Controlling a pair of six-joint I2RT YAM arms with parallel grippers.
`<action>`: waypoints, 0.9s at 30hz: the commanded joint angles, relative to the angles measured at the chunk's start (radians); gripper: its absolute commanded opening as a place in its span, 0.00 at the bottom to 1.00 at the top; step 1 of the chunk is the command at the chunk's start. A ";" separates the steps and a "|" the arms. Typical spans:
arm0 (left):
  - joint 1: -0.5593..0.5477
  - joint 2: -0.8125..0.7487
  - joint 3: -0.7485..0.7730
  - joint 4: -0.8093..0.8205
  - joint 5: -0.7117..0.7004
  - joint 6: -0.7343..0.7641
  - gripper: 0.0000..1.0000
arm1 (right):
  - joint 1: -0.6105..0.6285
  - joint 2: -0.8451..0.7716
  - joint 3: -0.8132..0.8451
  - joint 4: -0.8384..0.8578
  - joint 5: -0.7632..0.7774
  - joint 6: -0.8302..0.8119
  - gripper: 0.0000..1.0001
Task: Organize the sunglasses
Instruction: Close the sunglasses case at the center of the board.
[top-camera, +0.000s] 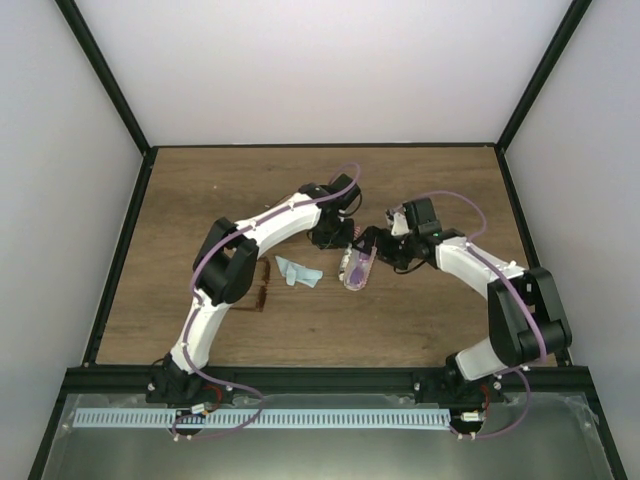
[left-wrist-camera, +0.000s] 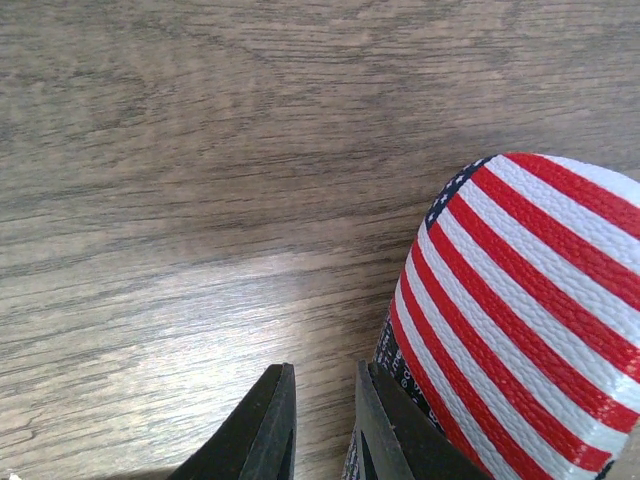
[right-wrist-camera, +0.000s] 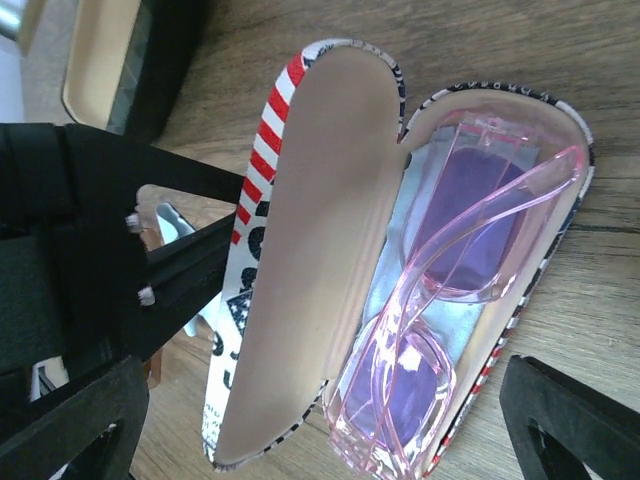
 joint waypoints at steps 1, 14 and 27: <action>-0.015 0.020 0.028 -0.016 0.019 -0.010 0.20 | 0.042 0.042 0.050 -0.027 0.053 0.006 1.00; -0.017 0.022 0.035 -0.020 0.025 -0.006 0.20 | 0.090 0.046 0.108 -0.095 0.128 0.021 1.00; -0.015 0.030 0.037 -0.015 0.066 -0.006 0.20 | 0.160 -0.023 0.018 -0.078 0.120 0.043 1.00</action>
